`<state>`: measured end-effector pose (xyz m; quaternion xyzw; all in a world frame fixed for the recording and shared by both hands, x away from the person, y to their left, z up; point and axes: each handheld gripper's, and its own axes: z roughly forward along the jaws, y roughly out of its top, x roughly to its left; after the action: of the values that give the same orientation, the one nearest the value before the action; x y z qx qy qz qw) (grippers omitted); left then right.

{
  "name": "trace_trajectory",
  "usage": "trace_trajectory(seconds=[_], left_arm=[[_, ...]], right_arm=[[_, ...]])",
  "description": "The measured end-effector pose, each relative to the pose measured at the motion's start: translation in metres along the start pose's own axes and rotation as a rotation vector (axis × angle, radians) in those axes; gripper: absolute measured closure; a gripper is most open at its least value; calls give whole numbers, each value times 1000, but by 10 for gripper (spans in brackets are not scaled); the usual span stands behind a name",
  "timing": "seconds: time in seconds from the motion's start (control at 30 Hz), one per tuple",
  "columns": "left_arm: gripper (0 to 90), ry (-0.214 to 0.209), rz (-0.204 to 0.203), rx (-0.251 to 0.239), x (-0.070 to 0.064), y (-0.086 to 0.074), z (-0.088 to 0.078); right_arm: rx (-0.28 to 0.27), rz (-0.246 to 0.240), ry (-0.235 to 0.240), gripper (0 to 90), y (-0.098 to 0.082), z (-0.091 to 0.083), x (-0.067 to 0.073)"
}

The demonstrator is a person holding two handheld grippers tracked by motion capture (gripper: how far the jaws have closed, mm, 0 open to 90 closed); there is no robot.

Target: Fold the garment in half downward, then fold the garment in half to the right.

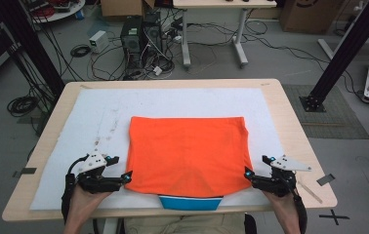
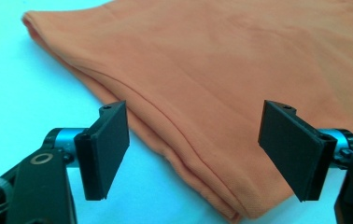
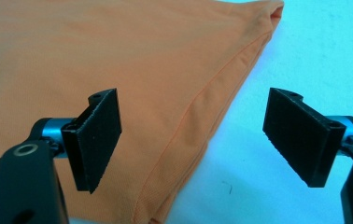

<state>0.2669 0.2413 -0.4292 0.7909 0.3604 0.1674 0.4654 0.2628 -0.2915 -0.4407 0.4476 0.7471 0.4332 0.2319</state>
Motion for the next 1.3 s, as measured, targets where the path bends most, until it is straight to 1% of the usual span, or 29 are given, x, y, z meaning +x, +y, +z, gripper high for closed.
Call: trace_trajectory(seconds=[0.1, 0.2, 0.27, 0.33, 0.4, 0.43, 0.5, 0.6, 0.63, 0.7, 0.73, 0.77, 0.8, 0.83, 0.9, 1.03, 1.2, 1.3], left_arm=[[247, 0, 16, 27, -1, -1, 4], [247, -7, 13, 35, -1, -1, 6], [247, -9, 13, 29, -1, 0, 5], [248, -13, 11, 22, -1, 0, 4], [247, -9, 10, 13, -3, 1, 3], [248, -7, 14, 16, -3, 0, 2], [248, 1, 10, 11, -4, -1, 2], [248, 15, -9, 13, -6, -4, 4], [248, 14, -14, 17, -7, -5, 4], [268, 10, -25, 20, -9, -6, 6], [270, 8, -24, 33, -10, -7, 7], [270, 9, -22, 49, -12, -8, 8], [270, 16, -25, 62, -15, -10, 10], [276, 24, -17, 74, -16, -11, 10], [280, 38, -16, 85, -18, -14, 11], [283, 52, -38, 112, -18, -19, 13], [369, 53, -41, 135, -21, -20, 14], [385, 61, -51, 131, -23, -21, 13]], right_arm=[[7, 4, 3, 199, -2, 1, 0], [10, 6, 5, 200, -3, 1, 0], [1, 4, 2, 199, -3, 0, -1], [-1, 15, 2, 200, -2, -1, -1], [2, 16, 7, 200, -1, 0, 0], [2, 12, 9, 200, -1, 1, 1], [9, 11, 13, 200, 0, 3, 3], [7, -6, 21, 200, 2, 4, 5], [3, -14, 20, 200, 3, 4, 6], [-6, -17, 21, 200, 5, 3, 7], [-6, -13, 22, 200, 6, 2, 7], [-11, -21, 21, 200, 7, 3, 6], [-12, -19, 21, 200, 7, 3, 6], [-10, -17, 27, 200, 8, 3, 7], [-10, -23, 33, 200, 9, 4, 7], [-3, -28, 39, 200, 10, 5, 9], [-4, -43, 42, 200, 16, 5, 10], [-10, -54, 43, 201, 25, 5, 12]])
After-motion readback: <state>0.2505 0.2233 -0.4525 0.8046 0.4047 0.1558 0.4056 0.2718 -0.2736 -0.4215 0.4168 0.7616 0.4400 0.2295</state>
